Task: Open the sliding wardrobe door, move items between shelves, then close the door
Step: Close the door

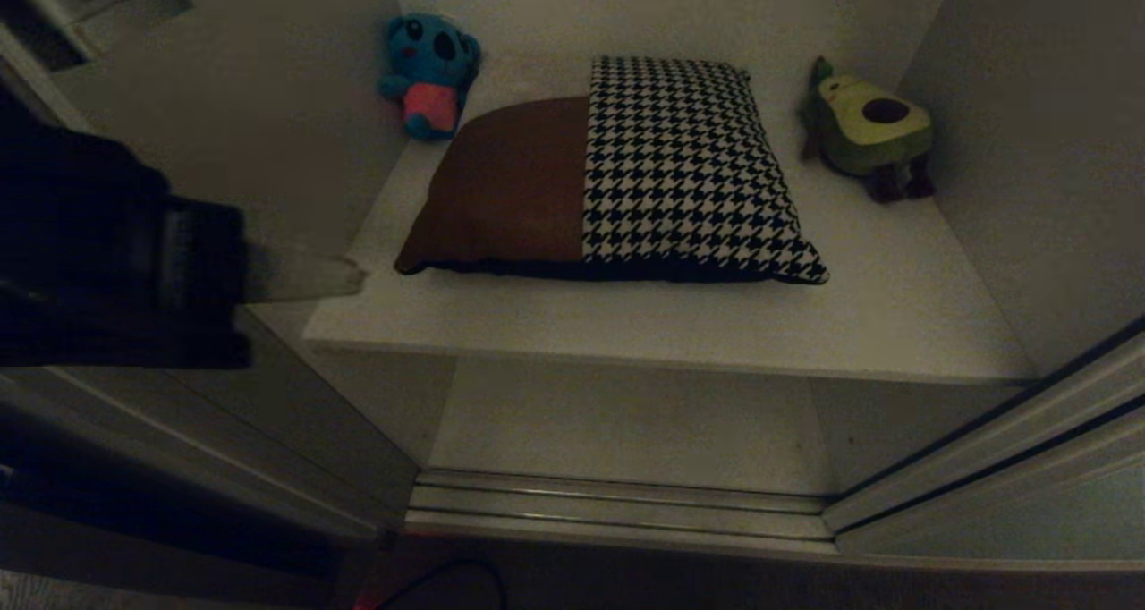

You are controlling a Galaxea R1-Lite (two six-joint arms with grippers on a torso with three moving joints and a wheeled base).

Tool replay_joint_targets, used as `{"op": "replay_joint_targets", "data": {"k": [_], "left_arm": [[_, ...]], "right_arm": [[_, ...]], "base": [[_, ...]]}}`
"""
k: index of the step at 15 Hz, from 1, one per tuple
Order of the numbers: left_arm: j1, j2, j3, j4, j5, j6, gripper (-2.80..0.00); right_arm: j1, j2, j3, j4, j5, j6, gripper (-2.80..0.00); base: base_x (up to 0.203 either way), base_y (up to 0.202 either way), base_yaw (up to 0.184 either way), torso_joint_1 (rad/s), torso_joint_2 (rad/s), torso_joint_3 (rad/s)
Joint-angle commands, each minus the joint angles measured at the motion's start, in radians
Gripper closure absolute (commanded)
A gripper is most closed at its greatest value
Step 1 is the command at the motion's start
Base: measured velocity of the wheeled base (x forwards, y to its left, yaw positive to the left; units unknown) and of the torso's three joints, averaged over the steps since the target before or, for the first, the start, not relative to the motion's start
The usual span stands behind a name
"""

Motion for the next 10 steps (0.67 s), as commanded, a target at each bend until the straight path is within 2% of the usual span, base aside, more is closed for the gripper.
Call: {"op": "replay_joint_targets", "data": {"k": [1,3,6,8,10], "left_arm": [[0.187,-0.163,0.058,0.044,-0.043,0.045,0.0],[0.343,-0.304,0.132,0.064,-0.095,0.099,0.0],[0.523,-0.551,0.262,0.069,-0.137,0.127,0.0],[0.579,-0.737,0.369,0.066,-0.141,0.132,0.0],[0.605,-0.903,0.545,0.056,-0.133,0.135,0.0]], "right_arm": [[0.0,0.001,0.003,0.0,0.0,-0.001,0.0],[0.0,0.001,0.003,0.0,0.0,-0.001,0.0],[0.0,0.001,0.003,0.0,0.0,-0.001,0.0],[0.0,0.0,0.003,0.0,0.0,-0.001,0.0],[0.0,0.001,0.003,0.0,0.0,-0.001,0.0]], "base": [[0.0,0.0,0.0,0.0,0.0,0.0],[0.0,0.0,0.0,0.0,0.0,0.0],[0.0,0.0,0.0,0.0,0.0,0.0],[0.0,0.0,0.0,0.0,0.0,0.0],[0.0,0.0,0.0,0.0,0.0,0.0]]}}
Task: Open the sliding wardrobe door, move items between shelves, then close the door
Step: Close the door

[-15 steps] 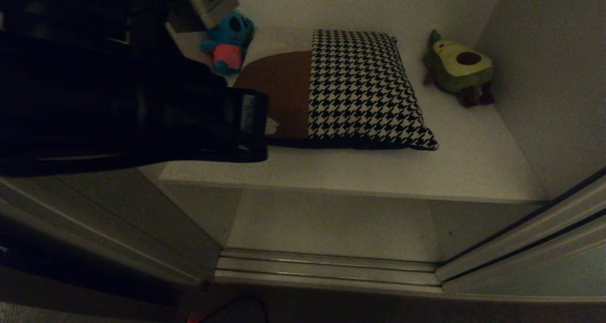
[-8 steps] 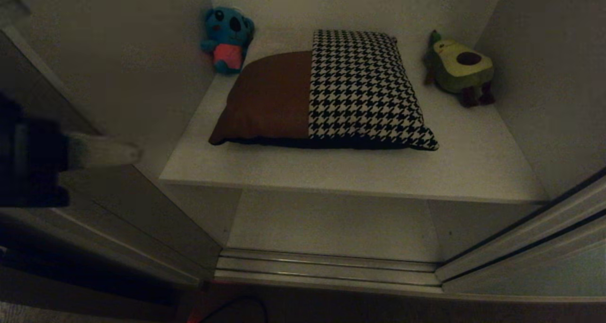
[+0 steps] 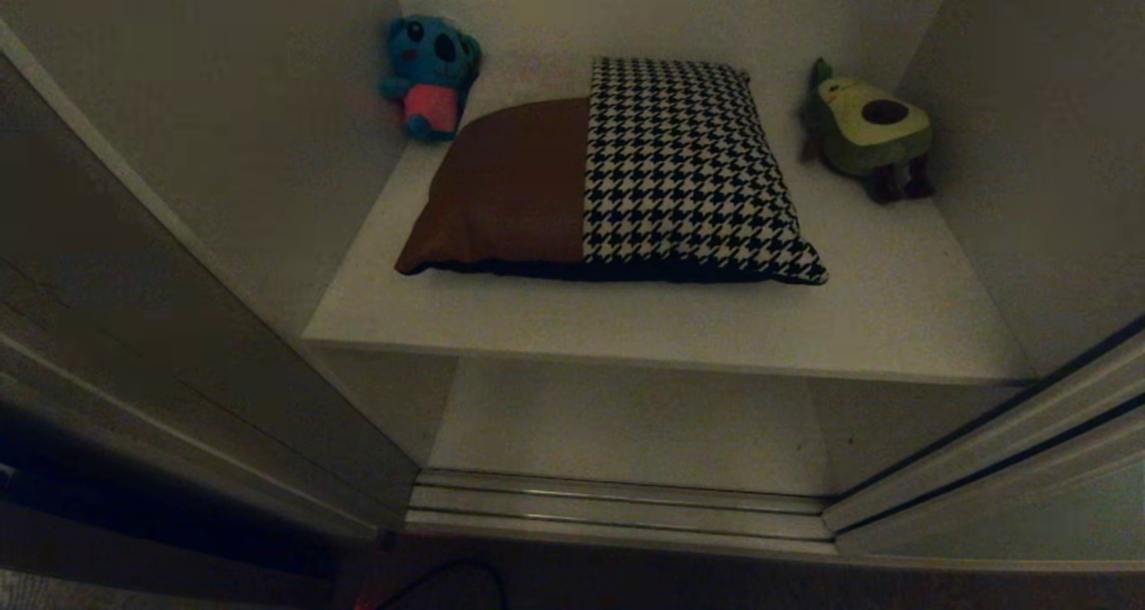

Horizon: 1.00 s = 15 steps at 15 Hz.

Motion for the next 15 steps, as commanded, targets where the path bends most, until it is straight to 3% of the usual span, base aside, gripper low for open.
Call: {"op": "replay_joint_targets", "data": {"k": [1,6,9,11,13,15], "left_arm": [[0.033,-0.268,0.222,-0.015,0.015,0.001,0.0],[0.028,-0.51,0.701,-0.275,0.06,0.004,0.0],[0.027,-0.529,0.936,-0.491,0.066,0.006,0.0],[0.024,-0.535,0.959,-0.553,0.032,-0.001,0.0],[0.025,-0.535,0.971,-0.587,0.041,0.003,0.0],[0.024,-0.535,0.975,-0.606,0.065,-0.068,0.0]], "right_arm": [[0.0,0.001,0.003,0.0,0.0,-0.001,0.0],[0.0,0.001,0.003,0.0,0.0,-0.001,0.0],[0.0,0.0,0.003,0.0,0.0,-0.001,0.0],[0.0,0.001,0.003,0.0,0.0,-0.001,0.0],[0.0,0.001,0.003,0.0,0.0,-0.001,0.0],[0.0,0.0,0.003,0.0,0.0,-0.001,0.0]], "base": [[0.0,0.0,0.0,0.0,0.0,0.0],[0.0,0.0,0.0,0.0,0.0,0.0],[0.0,0.0,0.0,0.0,0.0,0.0],[0.0,0.0,0.0,0.0,0.0,0.0],[0.0,0.0,0.0,0.0,0.0,0.0],[0.0,0.0,0.0,0.0,0.0,0.0]]}}
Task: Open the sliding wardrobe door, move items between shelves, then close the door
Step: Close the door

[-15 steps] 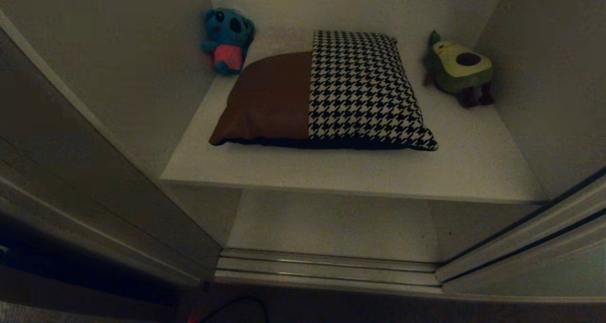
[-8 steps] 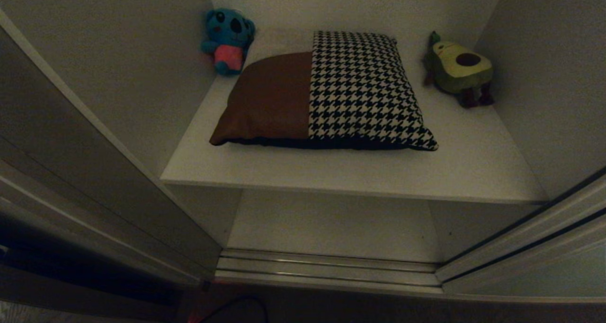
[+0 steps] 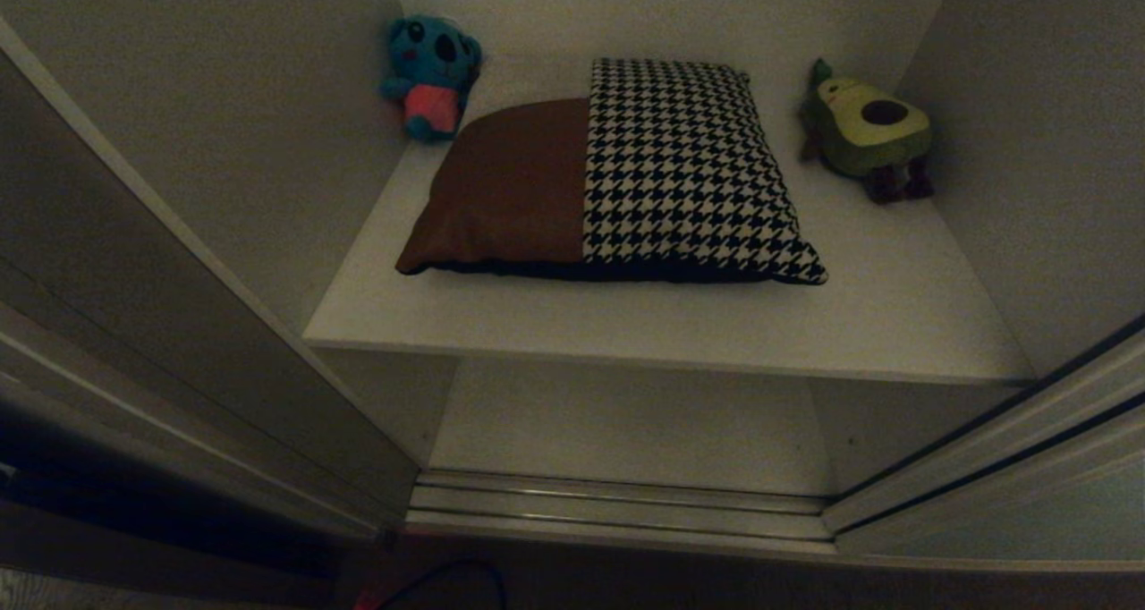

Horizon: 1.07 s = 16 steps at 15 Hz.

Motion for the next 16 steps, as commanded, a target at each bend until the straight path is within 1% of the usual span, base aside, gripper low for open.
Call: {"op": "replay_joint_targets", "data": {"k": [1,16], "left_arm": [[0.0,0.002,0.005,0.0,0.013,-0.036,0.0],[0.0,0.002,0.005,0.005,0.015,-0.022,0.0]], "right_arm": [[0.0,0.001,0.003,0.0,0.0,-0.001,0.0],[0.0,0.0,0.003,0.0,0.0,-0.001,0.0]], "base": [[0.0,0.0,0.0,0.0,0.0,0.0],[0.0,0.0,0.0,0.0,0.0,0.0]]}}
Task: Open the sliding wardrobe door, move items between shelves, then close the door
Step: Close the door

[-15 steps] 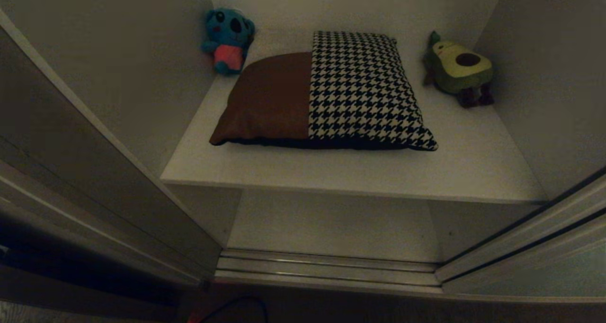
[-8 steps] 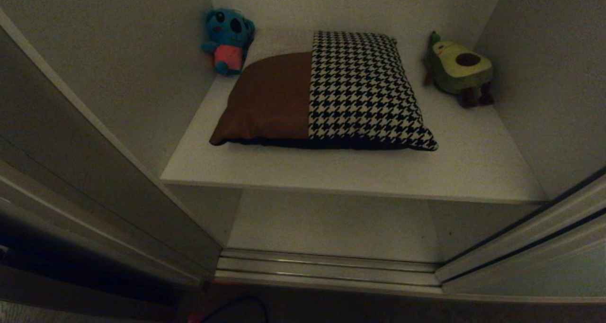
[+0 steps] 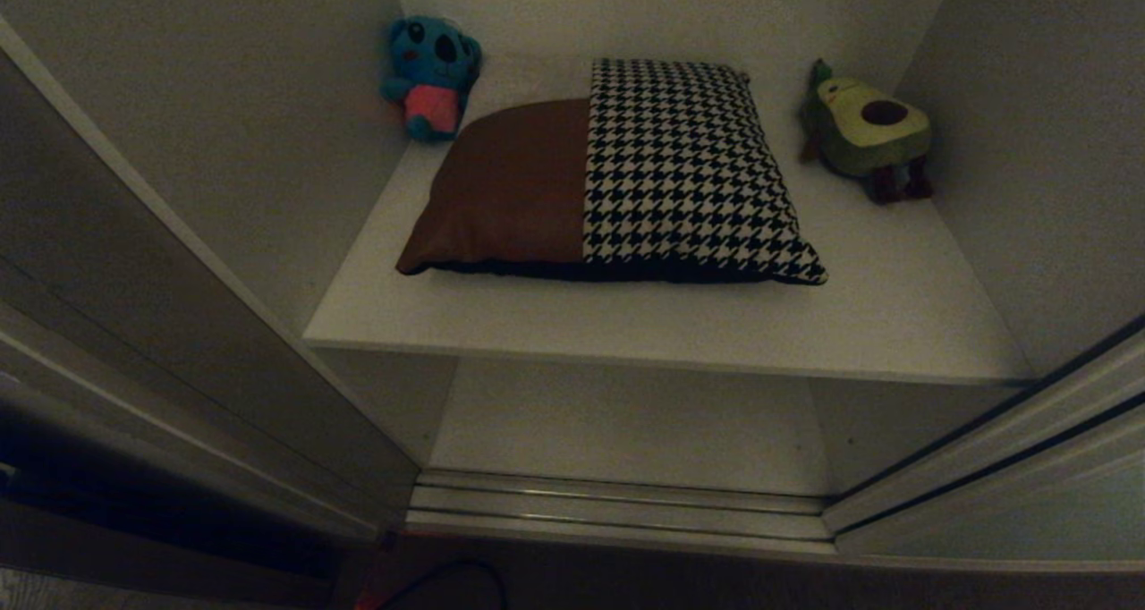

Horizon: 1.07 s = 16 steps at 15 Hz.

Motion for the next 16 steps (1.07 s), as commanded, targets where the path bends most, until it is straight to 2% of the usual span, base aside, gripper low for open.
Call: {"op": "replay_joint_targets", "data": {"k": [1,16], "left_arm": [[-0.001,0.004,-0.001,0.004,0.001,0.0,0.0],[0.0,0.004,0.002,-0.006,0.001,-0.003,0.0]], "right_arm": [[0.0,0.0,0.003,0.0,0.0,-0.001,0.0],[0.0,0.0,0.003,0.0,0.0,-0.001,0.0]], "base": [[0.0,0.0,0.0,0.0,0.0,0.0],[0.0,0.0,0.0,0.0,0.0,0.0]]}}
